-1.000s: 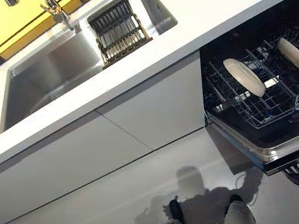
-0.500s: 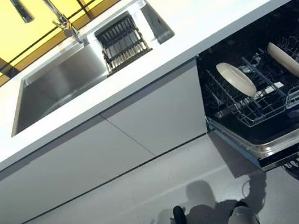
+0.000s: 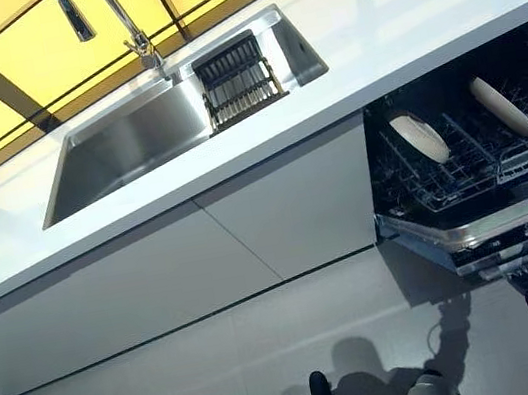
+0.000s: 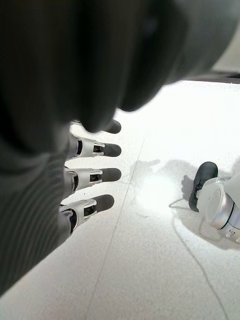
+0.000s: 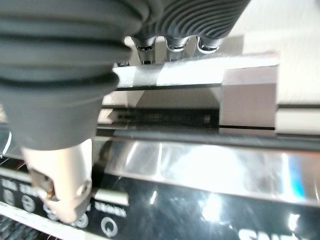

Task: Take plates into dishwasher

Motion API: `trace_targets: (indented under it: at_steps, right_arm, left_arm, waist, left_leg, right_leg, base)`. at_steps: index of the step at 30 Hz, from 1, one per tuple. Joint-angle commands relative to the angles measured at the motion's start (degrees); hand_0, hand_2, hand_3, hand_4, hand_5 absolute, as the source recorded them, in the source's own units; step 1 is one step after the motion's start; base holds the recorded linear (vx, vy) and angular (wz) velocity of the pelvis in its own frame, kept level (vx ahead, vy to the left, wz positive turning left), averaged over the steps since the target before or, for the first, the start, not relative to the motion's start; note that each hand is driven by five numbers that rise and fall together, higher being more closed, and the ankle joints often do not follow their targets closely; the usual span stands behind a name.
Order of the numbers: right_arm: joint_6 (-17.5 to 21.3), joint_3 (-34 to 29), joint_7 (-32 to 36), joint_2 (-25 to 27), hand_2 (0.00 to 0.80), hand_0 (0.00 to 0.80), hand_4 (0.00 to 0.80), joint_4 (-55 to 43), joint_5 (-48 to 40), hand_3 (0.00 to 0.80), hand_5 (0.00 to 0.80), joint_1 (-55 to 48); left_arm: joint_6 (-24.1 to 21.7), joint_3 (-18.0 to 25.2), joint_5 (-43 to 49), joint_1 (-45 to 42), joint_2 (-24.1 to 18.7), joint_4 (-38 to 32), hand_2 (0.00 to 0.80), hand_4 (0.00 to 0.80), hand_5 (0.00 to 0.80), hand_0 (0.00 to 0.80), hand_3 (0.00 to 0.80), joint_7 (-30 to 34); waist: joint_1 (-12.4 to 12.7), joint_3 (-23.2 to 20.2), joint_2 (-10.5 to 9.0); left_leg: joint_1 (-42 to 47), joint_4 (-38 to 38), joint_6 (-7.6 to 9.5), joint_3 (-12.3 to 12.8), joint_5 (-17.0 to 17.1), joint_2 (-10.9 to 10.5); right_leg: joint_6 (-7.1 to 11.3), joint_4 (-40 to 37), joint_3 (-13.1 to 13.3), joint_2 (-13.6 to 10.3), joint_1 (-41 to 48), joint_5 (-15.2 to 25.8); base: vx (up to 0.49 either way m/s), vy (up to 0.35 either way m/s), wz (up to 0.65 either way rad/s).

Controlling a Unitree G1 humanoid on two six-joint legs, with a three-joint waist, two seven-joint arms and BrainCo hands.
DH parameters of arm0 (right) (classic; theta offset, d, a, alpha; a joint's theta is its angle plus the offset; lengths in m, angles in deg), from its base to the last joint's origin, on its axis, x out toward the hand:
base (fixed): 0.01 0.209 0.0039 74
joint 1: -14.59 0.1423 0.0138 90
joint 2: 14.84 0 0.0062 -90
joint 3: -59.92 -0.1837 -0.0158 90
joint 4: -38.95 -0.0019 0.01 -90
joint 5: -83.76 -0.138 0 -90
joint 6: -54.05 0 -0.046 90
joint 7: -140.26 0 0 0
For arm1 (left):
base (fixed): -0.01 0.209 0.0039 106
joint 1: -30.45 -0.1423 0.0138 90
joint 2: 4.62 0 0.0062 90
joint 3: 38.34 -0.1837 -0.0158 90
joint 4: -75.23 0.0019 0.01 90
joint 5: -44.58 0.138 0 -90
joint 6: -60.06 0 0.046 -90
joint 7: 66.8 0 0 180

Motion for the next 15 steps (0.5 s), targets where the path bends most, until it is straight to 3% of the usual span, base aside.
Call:
trace_targets:
  at_steps: [1, 15]
  right_arm:
    - [4.33, 0.92, 11.17, 2.45, 0.000, 0.000, 0.000, -8.42, -2.56, 0.000, 0.000, 22.06]
    - [4.14, 1.58, 10.72, 2.07, 0.000, 0.000, 0.000, -6.62, -1.35, 0.000, 0.000, 22.40]
  left_arm:
    - [-1.09, -2.97, 1.93, 2.08, -3.68, -0.03, 0.000, 0.000, 0.000, 0.000, 0.000, 0.29]
    - [-2.66, -2.25, 2.46, 2.79, -4.71, 1.46, 0.000, 0.000, 0.000, 0.000, 0.000, 0.42]
  waist:
    - [5.53, -3.44, -3.89]
    - [6.18, -3.26, -5.55]
  left_leg:
    - [-0.46, 7.84, 1.93, 1.05, -6.93, -1.24]
    - [-0.74, 6.32, 1.79, 0.94, -5.90, -0.66]
  right_leg:
    - [-5.96, -2.80, -2.29, 3.37, 5.68, -3.16]
    - [-5.61, -5.01, -2.79, 4.39, 6.00, -1.74]
  base:
    - [0.000, 0.000, 0.00]
    - [-0.015, -0.012, 0.09]
